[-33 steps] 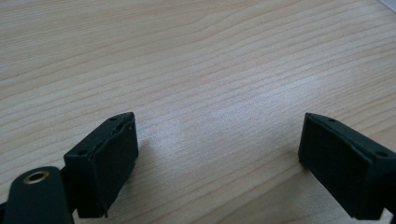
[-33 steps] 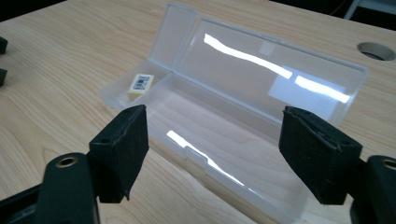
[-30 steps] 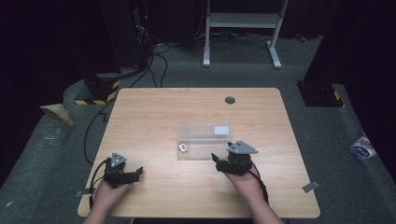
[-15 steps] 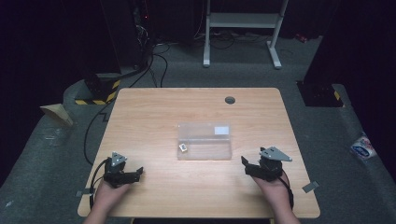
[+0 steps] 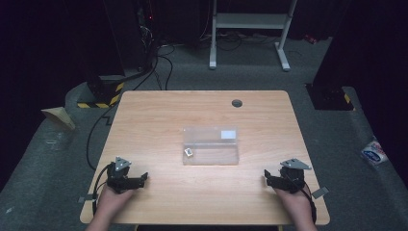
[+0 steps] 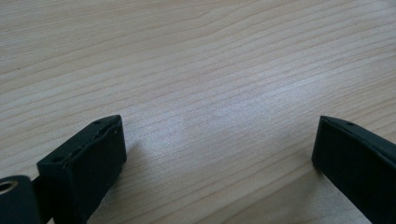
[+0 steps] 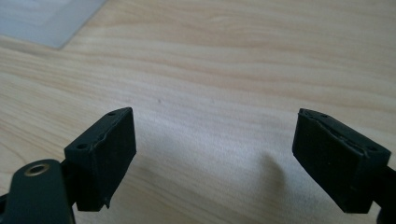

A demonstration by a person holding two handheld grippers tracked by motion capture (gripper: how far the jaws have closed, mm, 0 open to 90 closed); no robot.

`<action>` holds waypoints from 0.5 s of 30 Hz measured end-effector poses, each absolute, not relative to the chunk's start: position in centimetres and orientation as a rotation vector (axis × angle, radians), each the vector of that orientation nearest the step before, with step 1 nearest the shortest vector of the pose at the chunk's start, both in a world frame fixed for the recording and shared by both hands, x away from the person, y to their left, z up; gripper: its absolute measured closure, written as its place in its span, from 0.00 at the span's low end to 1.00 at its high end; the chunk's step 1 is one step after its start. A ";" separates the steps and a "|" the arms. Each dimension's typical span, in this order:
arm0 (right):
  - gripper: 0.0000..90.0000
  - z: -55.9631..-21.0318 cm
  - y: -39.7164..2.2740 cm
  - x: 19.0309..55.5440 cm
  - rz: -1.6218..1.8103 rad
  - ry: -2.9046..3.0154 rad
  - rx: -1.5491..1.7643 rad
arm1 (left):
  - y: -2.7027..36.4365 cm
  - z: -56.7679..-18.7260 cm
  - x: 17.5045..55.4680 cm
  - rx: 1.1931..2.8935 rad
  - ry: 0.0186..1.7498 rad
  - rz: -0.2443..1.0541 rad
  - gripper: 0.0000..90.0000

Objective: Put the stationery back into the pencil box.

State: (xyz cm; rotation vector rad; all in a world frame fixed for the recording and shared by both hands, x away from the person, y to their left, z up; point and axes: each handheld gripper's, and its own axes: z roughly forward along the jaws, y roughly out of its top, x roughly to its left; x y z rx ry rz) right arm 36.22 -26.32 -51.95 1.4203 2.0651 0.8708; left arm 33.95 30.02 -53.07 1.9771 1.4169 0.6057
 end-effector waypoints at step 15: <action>0.12 -52.4 -26.3 36.3 0.845 2.081 1.471 | 30.0 -53.1 33.9 1.981 1.418 0.596 0.01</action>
